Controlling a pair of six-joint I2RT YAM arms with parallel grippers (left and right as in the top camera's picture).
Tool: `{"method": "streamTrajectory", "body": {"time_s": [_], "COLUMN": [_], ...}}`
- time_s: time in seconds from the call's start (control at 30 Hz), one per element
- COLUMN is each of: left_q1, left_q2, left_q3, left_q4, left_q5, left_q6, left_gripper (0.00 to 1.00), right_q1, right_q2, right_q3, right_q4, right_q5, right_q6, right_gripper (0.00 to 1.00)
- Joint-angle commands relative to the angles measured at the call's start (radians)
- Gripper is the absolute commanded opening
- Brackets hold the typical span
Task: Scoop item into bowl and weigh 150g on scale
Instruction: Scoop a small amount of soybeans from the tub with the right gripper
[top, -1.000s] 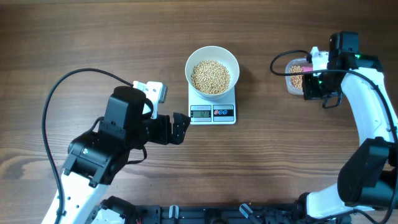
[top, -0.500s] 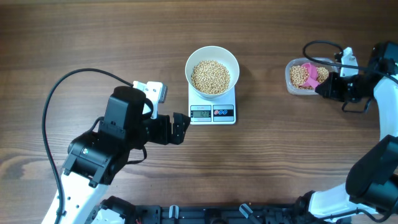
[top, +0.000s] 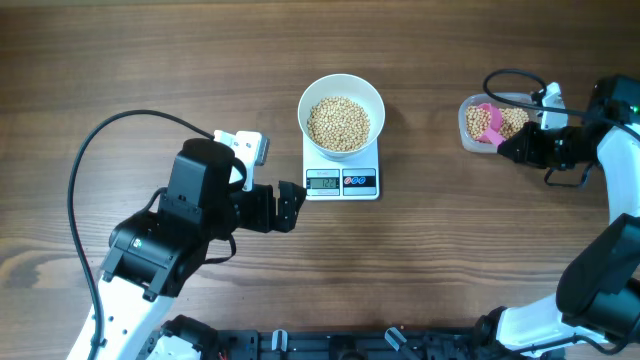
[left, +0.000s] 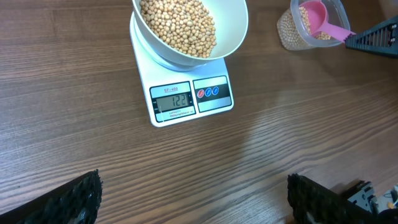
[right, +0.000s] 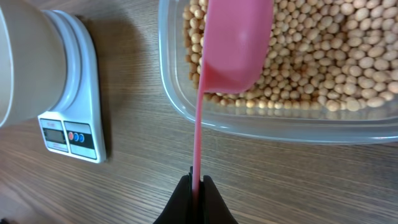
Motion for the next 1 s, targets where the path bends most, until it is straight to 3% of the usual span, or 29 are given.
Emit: {"method": "streamTrajectory", "body": {"time_s": [0.0, 0.27, 0.7, 0.97], "left_q1": [-0.005, -0.005, -0.005, -0.005], "left_q2": [0.003, 0.003, 0.003, 0.003], "left_q3": [-0.005, -0.005, -0.005, -0.005], "left_q4": [0.0, 0.0, 0.0, 0.0], "left_q5": [0.009, 0.009, 0.009, 0.009], "left_q6": [-0.008, -0.009, -0.008, -0.008], "left_gripper": [1.0, 1.0, 1.0, 1.0], "right_q1": [0.0, -0.088, -0.168, -0.288], "right_q2": [0.013, 0.013, 0.013, 0.013], "right_q3": [-0.011, -0.011, -0.011, -0.011], "right_q4": [0.001, 0.021, 0.004, -0.021], "right_q5": [-0.08, -0.239, -0.182, -0.352], "right_q6": [-0.019, -0.018, -0.021, -0.083], "right_gripper": [0.04, 0.04, 0.04, 0.04]}}
